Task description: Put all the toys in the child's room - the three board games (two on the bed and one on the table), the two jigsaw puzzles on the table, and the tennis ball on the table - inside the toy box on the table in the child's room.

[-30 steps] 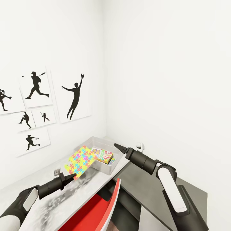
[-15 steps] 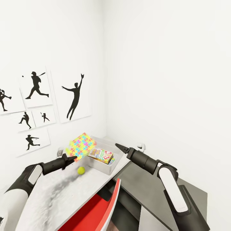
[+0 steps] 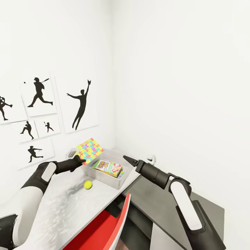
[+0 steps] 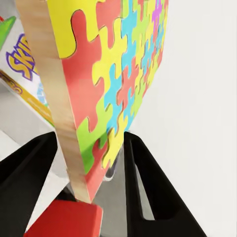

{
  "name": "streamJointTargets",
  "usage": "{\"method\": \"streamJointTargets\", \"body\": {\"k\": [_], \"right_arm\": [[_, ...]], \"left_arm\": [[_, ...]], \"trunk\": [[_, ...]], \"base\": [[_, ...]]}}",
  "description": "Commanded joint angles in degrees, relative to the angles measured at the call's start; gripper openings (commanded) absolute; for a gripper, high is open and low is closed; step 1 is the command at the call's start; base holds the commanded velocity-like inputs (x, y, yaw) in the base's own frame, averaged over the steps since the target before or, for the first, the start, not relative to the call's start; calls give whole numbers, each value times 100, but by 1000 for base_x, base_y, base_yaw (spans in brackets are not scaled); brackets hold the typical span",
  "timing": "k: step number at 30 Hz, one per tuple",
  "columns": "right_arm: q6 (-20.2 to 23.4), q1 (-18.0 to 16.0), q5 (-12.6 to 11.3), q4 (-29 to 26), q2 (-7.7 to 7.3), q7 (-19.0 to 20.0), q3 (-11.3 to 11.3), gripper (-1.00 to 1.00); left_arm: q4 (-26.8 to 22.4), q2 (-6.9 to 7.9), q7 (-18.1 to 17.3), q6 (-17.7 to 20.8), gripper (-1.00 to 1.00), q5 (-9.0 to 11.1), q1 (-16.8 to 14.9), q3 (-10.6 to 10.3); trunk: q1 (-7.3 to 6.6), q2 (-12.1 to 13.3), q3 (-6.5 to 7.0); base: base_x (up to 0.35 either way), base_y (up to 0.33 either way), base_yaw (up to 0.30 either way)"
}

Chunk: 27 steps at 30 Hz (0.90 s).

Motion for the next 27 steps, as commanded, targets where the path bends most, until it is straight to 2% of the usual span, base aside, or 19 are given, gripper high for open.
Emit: {"method": "streamJointTargets", "body": {"k": [1, 4, 8, 14, 19, 22, 27], "right_arm": [[22, -1, 7, 1, 9, 11, -3, 100], [17, -1, 8, -4, 15, 7, 3, 100], [23, -3, 9, -5, 14, 16, 4, 100], [29, -1, 4, -7, 9, 32, 49, 100], [69, -7, 8, -15, 22, 68, 502, 100], [160, -11, 3, -17, 19, 67, 587, 100], [354, -11, -7, -24, -6, 77, 532, 100]], "left_arm": [[4, -78, 167, -104, -100, -7, -17, 24], [22, -313, 795, -526, -100, 0, -36, 18], [32, -535, 1101, -838, -100, -13, -40, 9], [43, -669, 1180, -1010, -100, -39, -41, -11], [38, -991, 1188, -1055, -100, -76, -41, -34], [41, -1041, 1195, -1060, -100, -89, -41, -39], [44, -1068, 1198, -1061, -100, -83, -41, -42]], "trunk": [[2, -5, -3], [2, -5, -3], [2, -5, -3], [2, -5, -3], [2, -5, -3], [2, -5, -3], [2, -5, -3]], "base": [[0, 0, 0], [0, 0, 0], [0, 0, 0], [0, 0, 0], [0, 0, 0], [0, 0, 0], [0, 0, 0]]}}
